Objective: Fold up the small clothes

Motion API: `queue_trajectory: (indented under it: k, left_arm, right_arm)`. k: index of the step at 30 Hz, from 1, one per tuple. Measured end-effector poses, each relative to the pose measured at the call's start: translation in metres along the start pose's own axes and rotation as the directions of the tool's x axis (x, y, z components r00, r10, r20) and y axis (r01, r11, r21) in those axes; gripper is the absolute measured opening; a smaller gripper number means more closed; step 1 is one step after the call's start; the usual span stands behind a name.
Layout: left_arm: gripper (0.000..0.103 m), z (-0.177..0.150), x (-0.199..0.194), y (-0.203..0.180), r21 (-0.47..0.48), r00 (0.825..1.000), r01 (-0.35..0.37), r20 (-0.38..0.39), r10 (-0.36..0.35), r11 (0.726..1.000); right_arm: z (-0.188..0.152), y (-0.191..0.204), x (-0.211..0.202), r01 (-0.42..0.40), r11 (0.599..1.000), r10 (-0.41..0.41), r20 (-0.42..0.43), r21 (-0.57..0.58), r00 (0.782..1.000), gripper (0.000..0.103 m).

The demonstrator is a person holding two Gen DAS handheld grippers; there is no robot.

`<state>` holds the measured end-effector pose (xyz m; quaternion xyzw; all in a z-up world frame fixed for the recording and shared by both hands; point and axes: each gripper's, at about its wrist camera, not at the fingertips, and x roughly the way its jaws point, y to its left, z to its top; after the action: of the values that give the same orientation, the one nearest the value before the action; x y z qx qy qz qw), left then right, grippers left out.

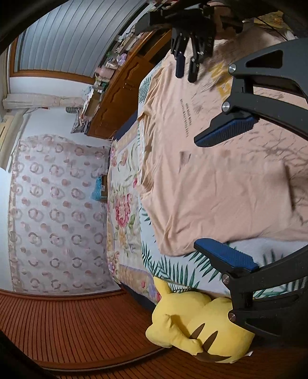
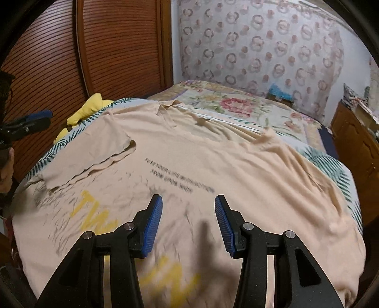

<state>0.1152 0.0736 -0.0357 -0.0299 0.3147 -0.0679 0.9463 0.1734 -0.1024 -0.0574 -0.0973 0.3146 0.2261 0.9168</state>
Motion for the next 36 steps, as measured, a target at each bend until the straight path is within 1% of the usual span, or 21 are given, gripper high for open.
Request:
queue_trajectory:
  k: [6, 8, 13, 20, 24, 28, 31, 33, 36]
  left_arm:
    - [0.080, -0.014, -0.008, -0.020, 0.021, 1.000, 0.020, -0.008, -0.020, 1.000]
    - [0.080, -0.017, -0.012, -0.027, 0.027, 1.000, 0.024, -0.006, -0.024, 0.999]
    - [0.080, -0.023, -0.022, -0.043, 0.038, 0.999, 0.045, 0.002, -0.045, 0.998]
    - [0.080, -0.029, -0.032, -0.070, 0.057, 0.996, 0.084, 0.008, -0.084, 0.995]
    - [0.080, -0.031, -0.034, -0.081, 0.073, 0.995, 0.103, 0.007, -0.104, 0.992]
    - [0.080, -0.035, -0.031, -0.091, 0.093, 0.994, 0.105, 0.000, -0.105, 0.990]
    - [0.080, -0.038, -0.028, -0.095, 0.096, 0.994, 0.111, -0.011, -0.110, 0.989]
    - [0.080, -0.040, -0.026, -0.098, 0.097, 0.993, 0.115, -0.018, -0.114, 0.989]
    - [0.080, -0.043, -0.023, -0.100, 0.096, 0.993, 0.119, -0.029, -0.117, 0.988]
  right_arm:
    - [-0.030, -0.010, -0.036, 0.046, 0.998, -0.047, 0.020, 0.048, 0.999, 0.048]
    - [-0.037, -0.013, -0.045, 0.060, 0.996, -0.061, 0.019, 0.063, 0.998, 0.051]
    - [-0.057, -0.033, -0.075, 0.103, 0.987, -0.106, 0.021, 0.122, 0.994, 0.052]
    - [-0.090, -0.059, -0.122, 0.186, 0.965, -0.192, 0.019, 0.188, 0.981, 0.053]
    - [-0.109, -0.082, -0.141, 0.241, 0.941, -0.250, 0.004, 0.239, 0.968, 0.053]
    - [-0.124, -0.102, -0.154, 0.278, 0.913, -0.289, -0.007, 0.299, 0.957, 0.052]
    - [-0.128, -0.111, -0.154, 0.296, 0.897, -0.305, -0.024, 0.329, 0.952, 0.052]
    - [-0.129, -0.114, -0.151, 0.300, 0.889, -0.307, -0.036, 0.345, 0.951, 0.052]
    - [-0.128, -0.116, -0.144, 0.288, 0.884, -0.290, -0.051, 0.368, 0.956, 0.052]
